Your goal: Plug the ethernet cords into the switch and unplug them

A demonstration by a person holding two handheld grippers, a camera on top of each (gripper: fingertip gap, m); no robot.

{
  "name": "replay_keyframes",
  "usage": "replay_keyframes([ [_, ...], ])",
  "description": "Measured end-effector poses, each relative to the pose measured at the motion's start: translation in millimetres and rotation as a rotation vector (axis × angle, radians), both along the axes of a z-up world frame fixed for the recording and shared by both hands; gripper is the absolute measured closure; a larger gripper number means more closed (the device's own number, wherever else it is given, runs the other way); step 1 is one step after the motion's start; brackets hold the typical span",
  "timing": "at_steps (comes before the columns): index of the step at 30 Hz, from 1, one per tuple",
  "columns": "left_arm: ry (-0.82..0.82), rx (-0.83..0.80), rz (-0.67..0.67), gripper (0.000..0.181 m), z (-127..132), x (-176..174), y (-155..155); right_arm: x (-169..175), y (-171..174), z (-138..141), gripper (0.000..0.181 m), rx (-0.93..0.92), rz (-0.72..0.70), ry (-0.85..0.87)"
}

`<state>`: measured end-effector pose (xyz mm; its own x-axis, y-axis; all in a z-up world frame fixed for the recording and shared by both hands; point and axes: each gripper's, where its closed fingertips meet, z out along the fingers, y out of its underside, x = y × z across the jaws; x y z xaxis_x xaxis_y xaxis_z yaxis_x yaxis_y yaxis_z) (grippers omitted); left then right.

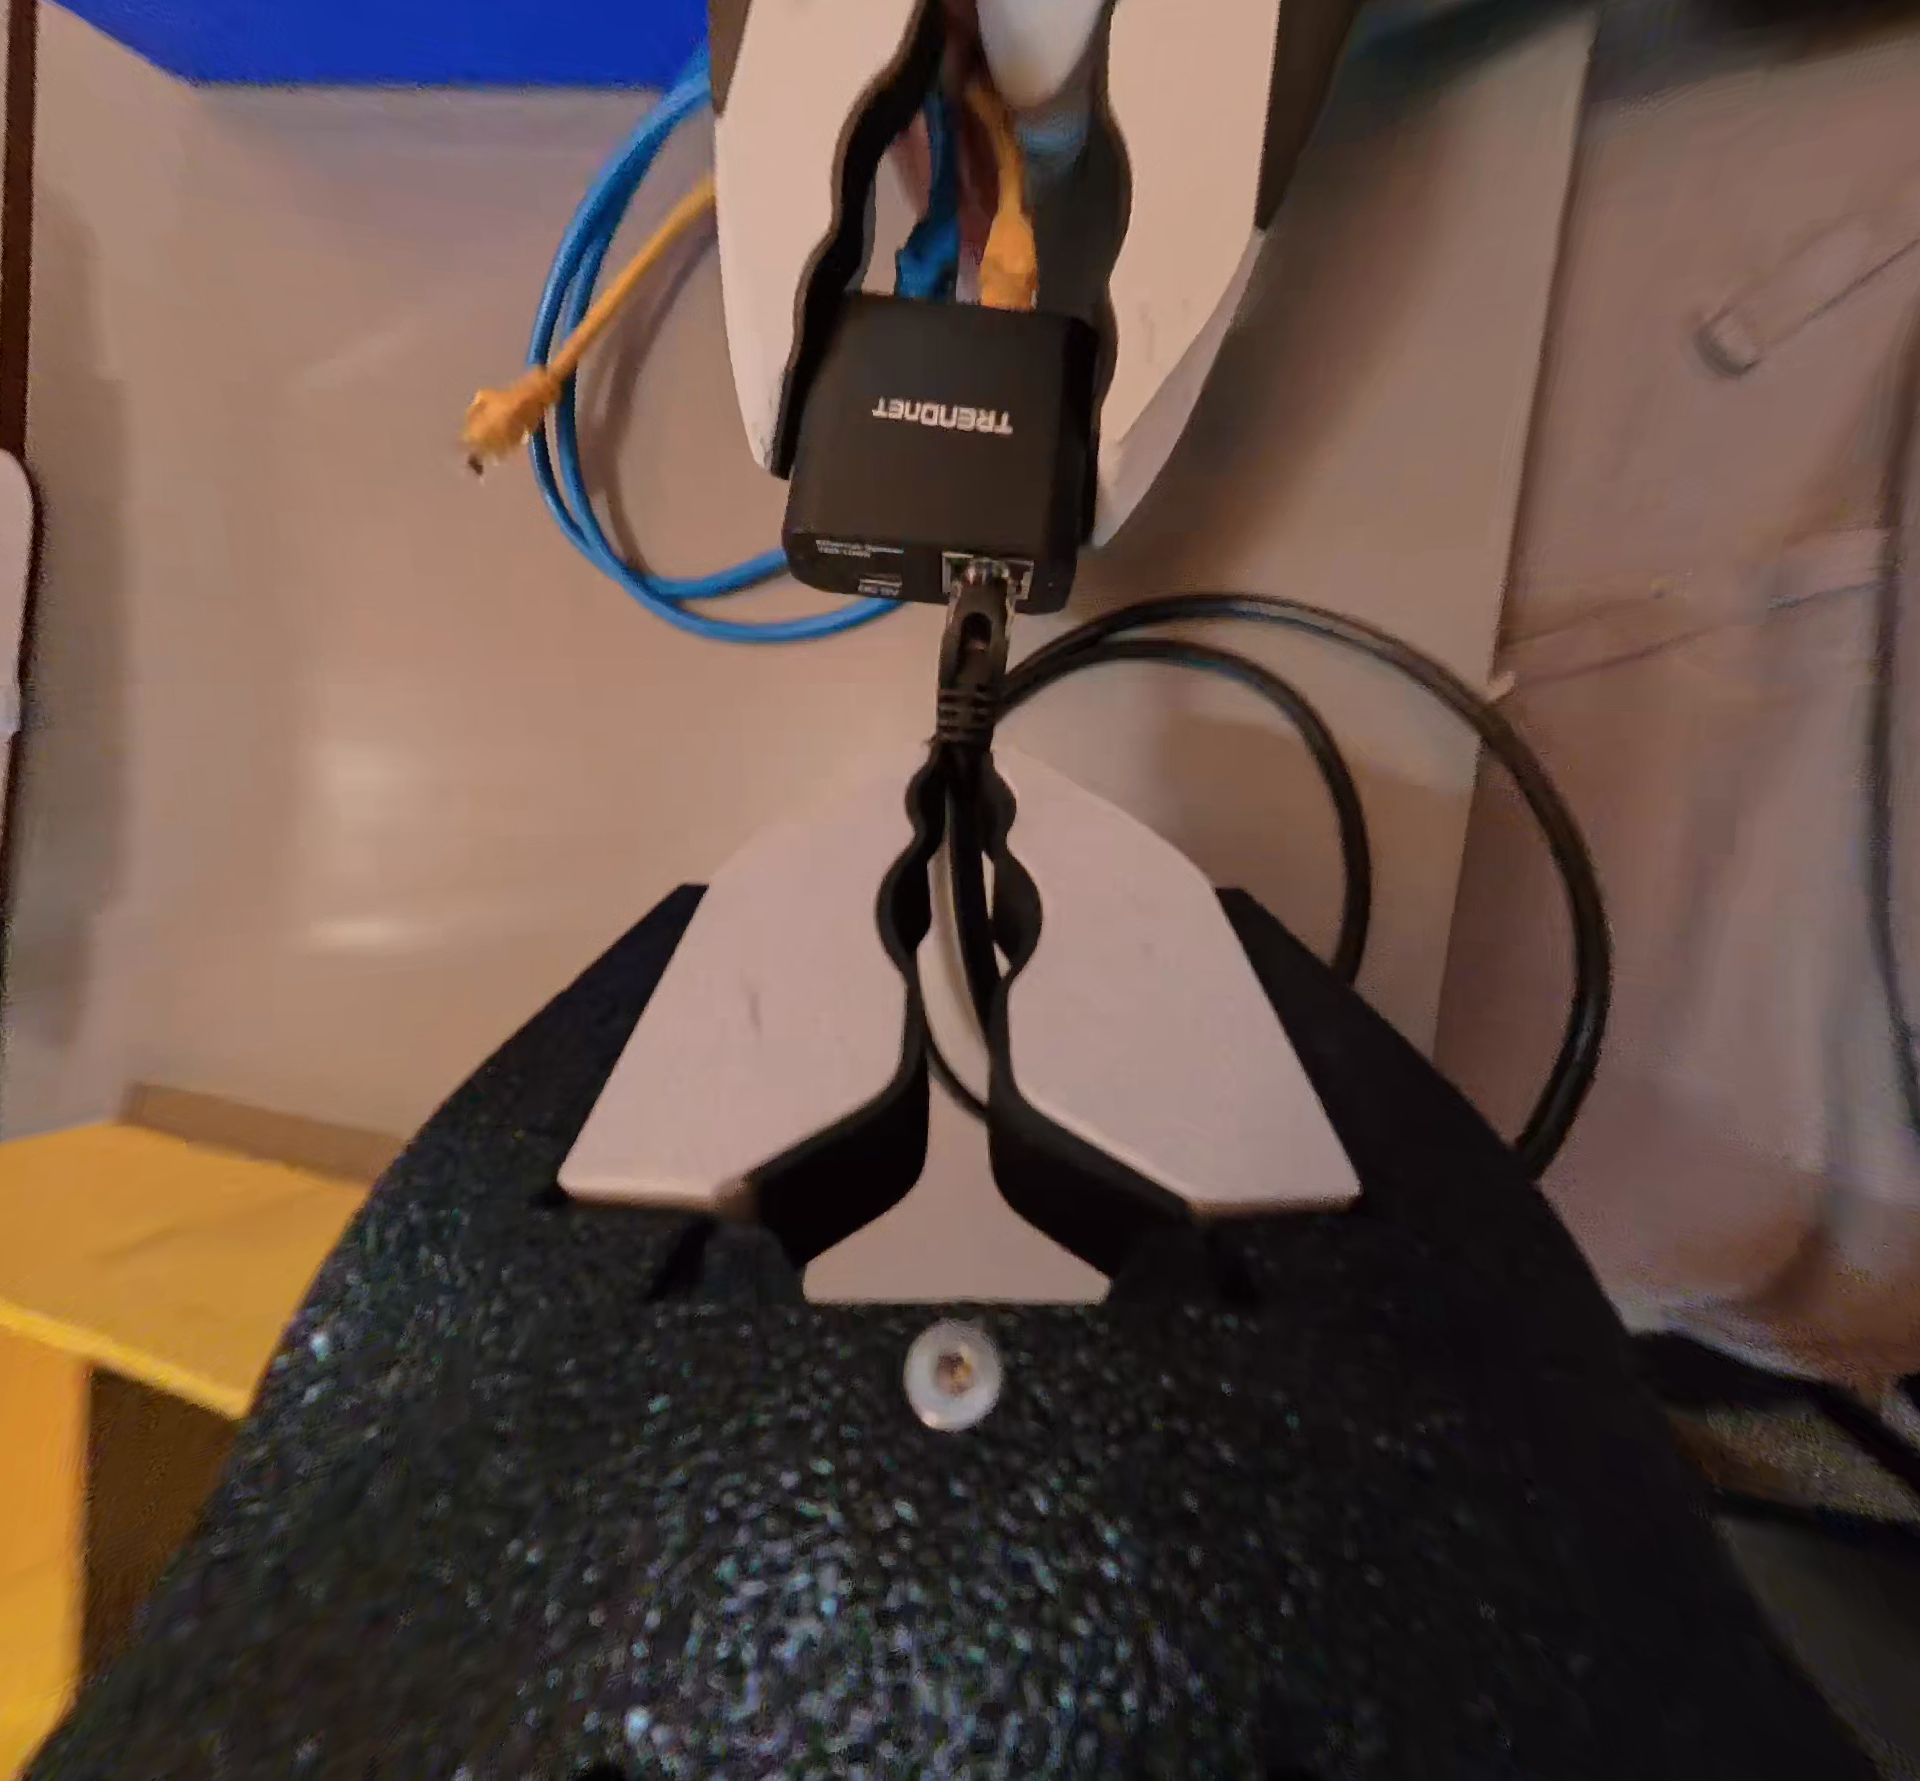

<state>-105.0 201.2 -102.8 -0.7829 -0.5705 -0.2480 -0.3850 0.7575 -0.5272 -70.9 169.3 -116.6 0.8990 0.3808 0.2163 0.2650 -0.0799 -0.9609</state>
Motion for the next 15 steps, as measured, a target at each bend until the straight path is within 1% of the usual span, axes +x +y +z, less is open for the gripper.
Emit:
replay_keyframes([
  [1, -0.016, -0.077, -0.008, 0.176, 3, -1, -3, 0, -1, 2, 0.119, 0.011, 0.006, 0.012],
  [3, -0.051, -0.240, -0.016, 0.164, 11, 0, -10, 1, -4, 6, 0.118, 0.031, 0.015, 0.036],
  [4, -0.058, -0.317, -0.018, 0.162, 14, -1, -14, 1, -5, 8, 0.118, 0.040, 0.021, 0.046],
  [6, -0.064, -0.412, -0.009, 0.158, 17, 0, -17, 4, -6, 10, 0.118, 0.056, 0.018, 0.066],
  [8, -0.076, -0.419, -0.004, 0.163, 14, 2, -16, 5, -6, 12, 0.118, 0.060, 0.019, 0.078],
  [11, -0.096, -0.416, -0.004, 0.161, 12, 6, -19, 3, -6, 10, 0.118, 0.050, 0.026, 0.064],
  [14, -0.110, -0.419, -0.015, 0.170, 12, 9, -21, 4, -5, 9, 0.119, 0.048, 0.016, 0.061],
  [15, -0.108, -0.431, -0.019, 0.170, 13, 9, -22, 3, -6, 10, 0.118, 0.053, 0.023, 0.067],
])
